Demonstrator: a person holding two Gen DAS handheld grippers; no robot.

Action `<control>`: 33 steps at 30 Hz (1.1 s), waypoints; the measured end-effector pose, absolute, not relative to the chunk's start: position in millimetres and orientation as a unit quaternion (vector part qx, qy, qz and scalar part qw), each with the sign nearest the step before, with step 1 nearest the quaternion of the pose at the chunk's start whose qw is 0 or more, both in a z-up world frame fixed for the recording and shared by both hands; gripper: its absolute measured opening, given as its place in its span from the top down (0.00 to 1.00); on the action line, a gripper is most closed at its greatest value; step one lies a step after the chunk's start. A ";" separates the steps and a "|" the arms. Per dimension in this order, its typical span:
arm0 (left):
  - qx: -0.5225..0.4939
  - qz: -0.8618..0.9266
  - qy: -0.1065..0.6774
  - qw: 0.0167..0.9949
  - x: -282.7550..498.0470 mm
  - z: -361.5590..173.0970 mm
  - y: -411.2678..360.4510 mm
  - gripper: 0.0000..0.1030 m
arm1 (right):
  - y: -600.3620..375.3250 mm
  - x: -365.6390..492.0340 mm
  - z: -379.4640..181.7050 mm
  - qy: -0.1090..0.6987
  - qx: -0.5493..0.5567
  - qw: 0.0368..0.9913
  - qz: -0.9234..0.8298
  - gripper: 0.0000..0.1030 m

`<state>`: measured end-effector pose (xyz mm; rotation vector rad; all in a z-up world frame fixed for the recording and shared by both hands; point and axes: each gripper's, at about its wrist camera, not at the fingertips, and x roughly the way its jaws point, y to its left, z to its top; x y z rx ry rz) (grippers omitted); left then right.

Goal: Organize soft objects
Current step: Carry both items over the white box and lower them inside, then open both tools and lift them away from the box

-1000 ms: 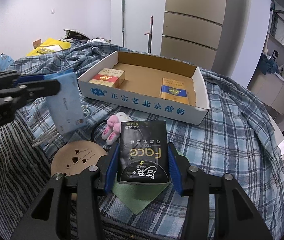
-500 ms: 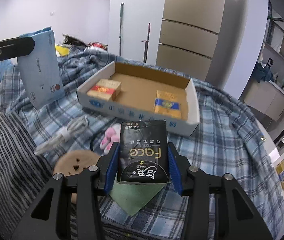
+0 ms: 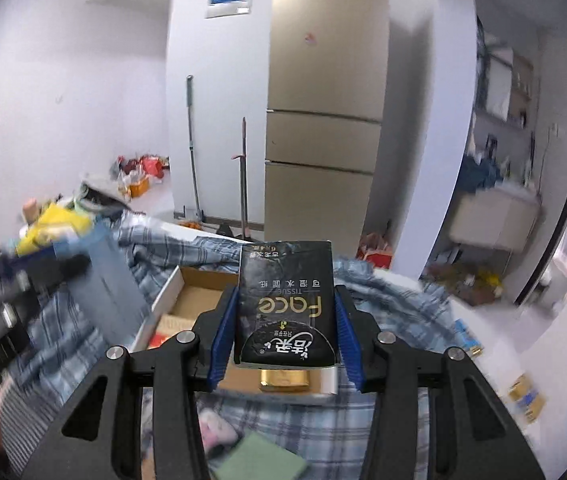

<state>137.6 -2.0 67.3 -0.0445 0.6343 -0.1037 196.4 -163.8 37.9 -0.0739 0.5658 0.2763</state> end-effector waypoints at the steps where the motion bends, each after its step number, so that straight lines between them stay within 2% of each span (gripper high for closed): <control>1: -0.016 -0.051 0.321 0.945 145.4 60.8 -3.1 0.79 | -163.7 204.5 30.3 0.289 -0.027 0.948 0.134 0.56; 4: -0.015 -0.046 0.334 0.941 163.9 44.0 -0.1 0.79 | -159.0 228.8 -0.7 0.316 -0.039 0.940 0.121 0.56; 11: -0.126 -0.073 0.351 0.925 188.2 -2.2 26.0 0.79 | -161.7 256.3 -65.2 0.369 -0.046 0.919 0.131 0.56; 18: -0.100 -0.070 0.399 0.909 206.6 -43.7 22.4 0.79 | -150.0 258.4 -84.6 0.384 -0.078 0.909 0.141 0.56; 23: -0.092 -0.069 0.407 0.906 211.4 -51.5 24.2 0.78 | -145.5 259.5 -93.1 0.397 -0.090 0.902 0.144 0.56; 25: -0.083 -0.065 0.409 0.906 210.9 -52.5 23.6 0.72 | -146.1 260.2 -94.6 0.400 -0.092 0.901 0.143 0.56; 26: -0.081 -0.064 0.409 0.907 210.1 -52.3 22.8 0.59 | -147.2 261.4 -95.3 0.401 -0.091 0.900 0.142 0.55; 27: -0.078 -0.062 0.407 0.908 209.7 -52.3 22.3 0.38 | -147.7 261.2 -95.7 0.403 -0.091 0.900 0.142 0.55; 29: -0.069 -0.053 0.392 0.916 205.7 -50.1 21.4 0.18 | -149.6 260.6 -95.4 0.403 -0.089 0.900 0.140 0.46; 31: -0.056 -0.044 0.374 0.925 201.1 -44.2 20.0 0.18 | -151.1 259.9 -93.3 0.398 -0.084 0.903 0.138 0.39; 33: -0.062 -0.047 0.365 0.928 198.2 -38.3 22.1 0.18 | -154.6 258.3 -88.0 0.390 -0.078 0.908 0.135 0.37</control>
